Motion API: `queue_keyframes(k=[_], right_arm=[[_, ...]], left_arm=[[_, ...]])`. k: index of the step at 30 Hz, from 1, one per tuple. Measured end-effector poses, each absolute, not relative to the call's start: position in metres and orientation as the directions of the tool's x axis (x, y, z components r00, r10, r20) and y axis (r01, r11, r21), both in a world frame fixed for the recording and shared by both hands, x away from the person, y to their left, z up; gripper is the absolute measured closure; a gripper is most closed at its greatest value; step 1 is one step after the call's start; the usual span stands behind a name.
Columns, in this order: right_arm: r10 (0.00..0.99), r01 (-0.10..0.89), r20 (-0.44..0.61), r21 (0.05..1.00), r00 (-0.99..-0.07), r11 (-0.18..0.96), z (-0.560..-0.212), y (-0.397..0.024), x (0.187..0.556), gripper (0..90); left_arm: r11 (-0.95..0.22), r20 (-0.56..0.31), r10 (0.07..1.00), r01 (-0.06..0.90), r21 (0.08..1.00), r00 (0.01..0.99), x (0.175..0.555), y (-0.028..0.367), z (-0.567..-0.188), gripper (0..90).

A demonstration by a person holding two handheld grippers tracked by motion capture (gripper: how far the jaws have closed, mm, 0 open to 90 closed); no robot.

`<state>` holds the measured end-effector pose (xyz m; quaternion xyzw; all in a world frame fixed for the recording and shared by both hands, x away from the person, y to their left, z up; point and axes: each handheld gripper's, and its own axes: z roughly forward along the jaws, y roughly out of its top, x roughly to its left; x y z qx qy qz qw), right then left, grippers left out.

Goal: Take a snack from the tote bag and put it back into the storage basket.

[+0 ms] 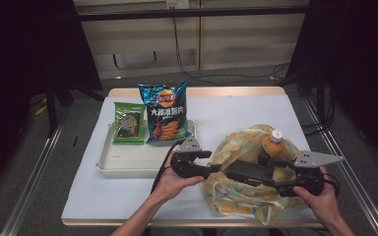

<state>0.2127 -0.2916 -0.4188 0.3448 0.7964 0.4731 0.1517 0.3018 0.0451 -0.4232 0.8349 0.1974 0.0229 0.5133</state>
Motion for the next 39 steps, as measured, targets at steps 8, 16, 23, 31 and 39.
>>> queue_keyframes(k=[8,16,23,31,39], right_arm=[[0.708,0.421,0.106,0.861,-0.698,0.286,-0.413,-0.306,0.197,37.9],[0.722,0.426,0.112,0.864,-0.683,0.269,-0.416,-0.313,0.192,40.8],[0.722,0.433,0.118,0.861,-0.682,0.268,-0.42,-0.315,0.192,40.6],[0.723,0.434,0.119,0.86,-0.68,0.267,-0.423,-0.316,0.192,39.8],[0.723,0.437,0.12,0.858,-0.681,0.269,-0.423,-0.316,0.194,39.1]], left_arm=[[-0.381,-0.163,0.265,0.258,0.888,0.95,0.297,0.043,-0.412,68.9],[-0.443,-0.162,0.164,0.219,0.869,0.973,0.299,0.005,-0.418,74.1],[-0.498,-0.178,0.109,0.208,0.842,0.978,0.313,-0.026,-0.429,69.6],[-0.524,-0.191,0.091,0.21,0.825,0.977,0.33,-0.04,-0.445,58.5],[-0.546,-0.148,0.064,0.158,0.823,0.987,0.332,-0.05,-0.446,43.3]])
